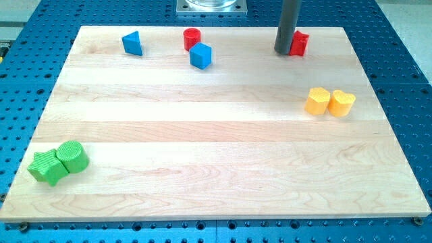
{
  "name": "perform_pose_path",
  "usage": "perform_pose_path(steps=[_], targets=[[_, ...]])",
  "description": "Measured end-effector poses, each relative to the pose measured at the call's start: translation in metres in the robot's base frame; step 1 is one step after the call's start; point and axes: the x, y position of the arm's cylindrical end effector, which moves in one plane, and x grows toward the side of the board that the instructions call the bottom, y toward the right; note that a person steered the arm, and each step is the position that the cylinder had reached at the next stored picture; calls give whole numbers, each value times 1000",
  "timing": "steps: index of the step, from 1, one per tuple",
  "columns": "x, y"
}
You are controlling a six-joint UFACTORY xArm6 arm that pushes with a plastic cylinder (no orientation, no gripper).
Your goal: Push the red circle into the red star
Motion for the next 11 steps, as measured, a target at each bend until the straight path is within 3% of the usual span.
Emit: perform_pose_path(steps=[1, 3, 4, 5, 6, 8, 9, 11], targets=[[7, -13], [-6, 30], [21, -31], [84, -103], [105, -211], [14, -269], [-9, -245], [-9, -107]])
